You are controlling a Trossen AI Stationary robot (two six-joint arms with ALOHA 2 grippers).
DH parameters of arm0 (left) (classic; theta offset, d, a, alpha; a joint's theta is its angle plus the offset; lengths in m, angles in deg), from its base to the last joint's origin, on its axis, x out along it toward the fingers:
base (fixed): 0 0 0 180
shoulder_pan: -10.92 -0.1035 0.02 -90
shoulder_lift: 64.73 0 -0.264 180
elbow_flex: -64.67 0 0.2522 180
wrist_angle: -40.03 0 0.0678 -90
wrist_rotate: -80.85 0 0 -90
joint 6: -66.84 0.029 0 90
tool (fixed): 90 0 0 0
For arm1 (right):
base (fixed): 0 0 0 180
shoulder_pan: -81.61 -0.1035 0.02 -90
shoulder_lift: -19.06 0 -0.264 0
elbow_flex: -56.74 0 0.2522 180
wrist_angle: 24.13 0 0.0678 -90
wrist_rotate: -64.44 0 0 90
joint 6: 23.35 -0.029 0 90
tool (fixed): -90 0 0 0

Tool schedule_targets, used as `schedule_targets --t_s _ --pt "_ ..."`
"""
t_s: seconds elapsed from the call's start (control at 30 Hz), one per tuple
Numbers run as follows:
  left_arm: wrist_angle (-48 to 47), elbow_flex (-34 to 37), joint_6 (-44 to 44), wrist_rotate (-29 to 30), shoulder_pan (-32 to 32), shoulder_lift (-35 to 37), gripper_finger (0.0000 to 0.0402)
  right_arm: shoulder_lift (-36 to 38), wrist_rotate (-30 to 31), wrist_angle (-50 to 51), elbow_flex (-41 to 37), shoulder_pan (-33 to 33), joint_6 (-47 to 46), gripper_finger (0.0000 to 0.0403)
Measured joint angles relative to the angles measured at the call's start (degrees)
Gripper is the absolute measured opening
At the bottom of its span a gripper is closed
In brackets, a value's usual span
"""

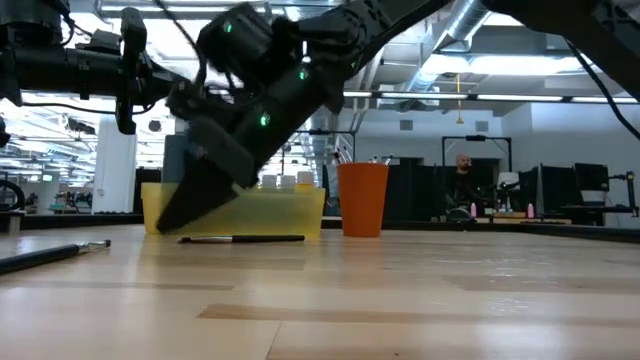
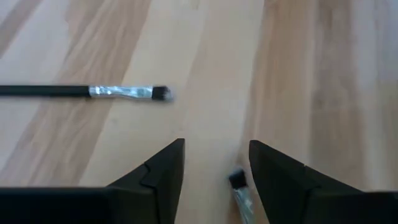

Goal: Pick & Place Paint Supplies
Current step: Put the silver paint brush into the orange cup

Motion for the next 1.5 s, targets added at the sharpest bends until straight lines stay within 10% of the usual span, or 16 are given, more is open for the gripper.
schedule_targets --t_s 0.37,0.77,1.5 --pt "0.0 0.0 0.0 0.0 0.0 0.0 0.0001 -1.6 -0.2 1.1 0.1 0.6 -0.2 0.0146" --pt "0.0 0.0 0.0 0.0 0.0 0.0 0.0001 -1.7 -1.3 1.9 0.1 0.9 -0.9 0.0009" --pt "0.0 0.0 0.0 0.0 0.0 0.0 0.0001 7.1 -3.2 5.1 9.3 3.4 -7.9 0.0"
